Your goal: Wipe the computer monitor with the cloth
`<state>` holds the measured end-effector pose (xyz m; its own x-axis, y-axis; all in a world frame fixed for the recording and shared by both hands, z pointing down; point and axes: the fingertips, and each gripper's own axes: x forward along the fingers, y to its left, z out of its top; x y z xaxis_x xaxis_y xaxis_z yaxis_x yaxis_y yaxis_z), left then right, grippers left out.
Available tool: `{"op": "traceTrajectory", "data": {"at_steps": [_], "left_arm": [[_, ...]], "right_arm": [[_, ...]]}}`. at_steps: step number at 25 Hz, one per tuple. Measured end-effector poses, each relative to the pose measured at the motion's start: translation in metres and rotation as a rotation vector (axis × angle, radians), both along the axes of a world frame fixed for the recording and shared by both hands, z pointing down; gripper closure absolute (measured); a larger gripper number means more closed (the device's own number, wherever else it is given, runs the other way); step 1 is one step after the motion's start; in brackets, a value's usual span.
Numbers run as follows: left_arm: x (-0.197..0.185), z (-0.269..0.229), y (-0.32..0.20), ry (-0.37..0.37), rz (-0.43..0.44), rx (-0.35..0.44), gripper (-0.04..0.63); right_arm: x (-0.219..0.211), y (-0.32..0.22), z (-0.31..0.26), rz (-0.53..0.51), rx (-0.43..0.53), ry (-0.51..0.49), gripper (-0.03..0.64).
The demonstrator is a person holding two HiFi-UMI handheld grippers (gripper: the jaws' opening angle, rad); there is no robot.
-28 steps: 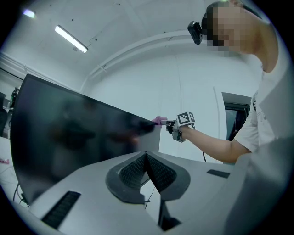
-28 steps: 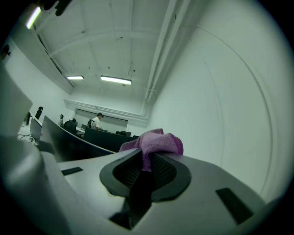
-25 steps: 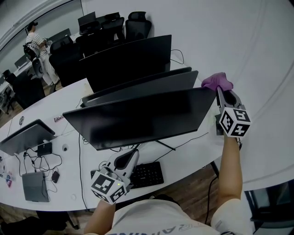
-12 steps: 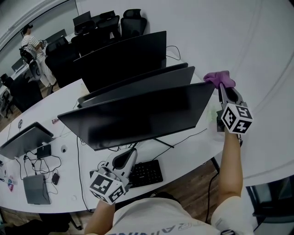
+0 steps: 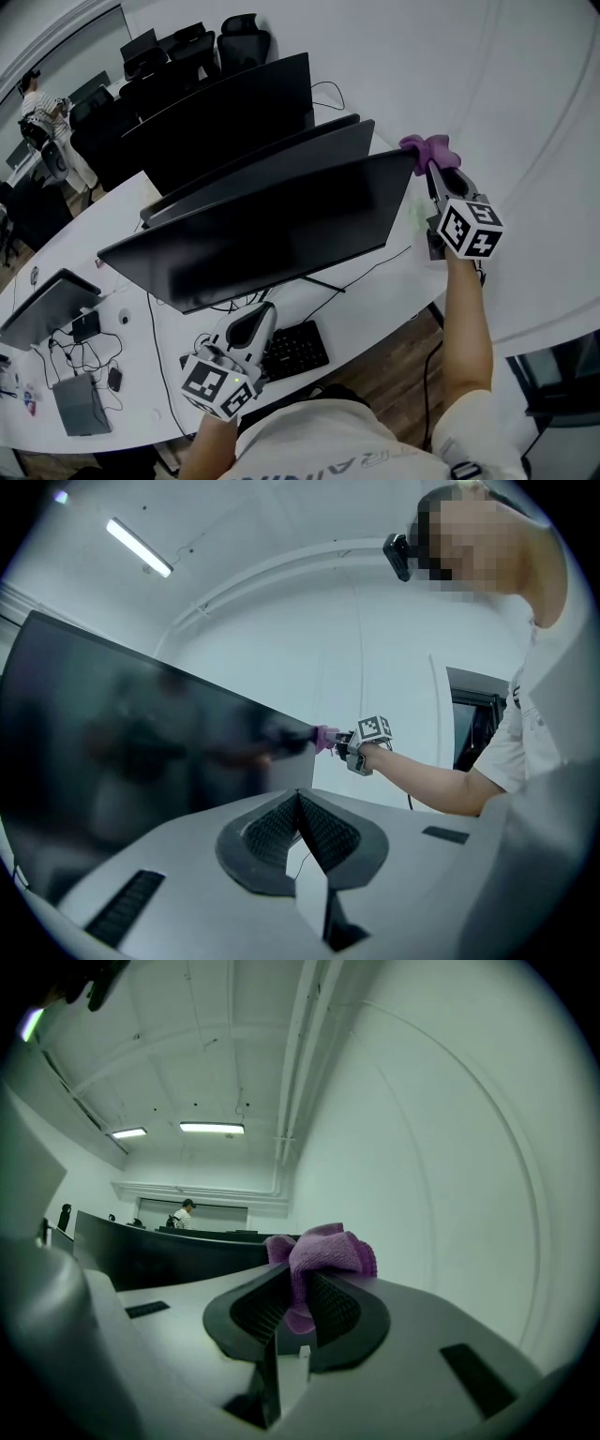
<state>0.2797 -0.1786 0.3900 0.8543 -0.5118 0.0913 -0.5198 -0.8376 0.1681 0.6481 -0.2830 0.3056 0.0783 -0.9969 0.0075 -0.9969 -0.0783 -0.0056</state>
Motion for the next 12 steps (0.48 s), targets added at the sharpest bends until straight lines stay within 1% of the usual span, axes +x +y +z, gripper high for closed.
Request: {"op": "traceTrajectory", "data": {"at_steps": [4, 9, 12], "left_arm": [[0.012, -0.002, 0.004, 0.0, 0.029, 0.003, 0.586], [0.03, -0.001, 0.008, 0.003, 0.067, 0.003, 0.586], [0.039, 0.001, 0.007, 0.004, 0.078, 0.003, 0.586]], "right_arm": [[0.0, 0.001, 0.017, 0.0, -0.038, 0.015, 0.554], [0.0, 0.002, 0.039, -0.017, -0.077, 0.001, 0.554], [-0.001, 0.001, 0.048, -0.033, -0.091, 0.01, 0.554]]}}
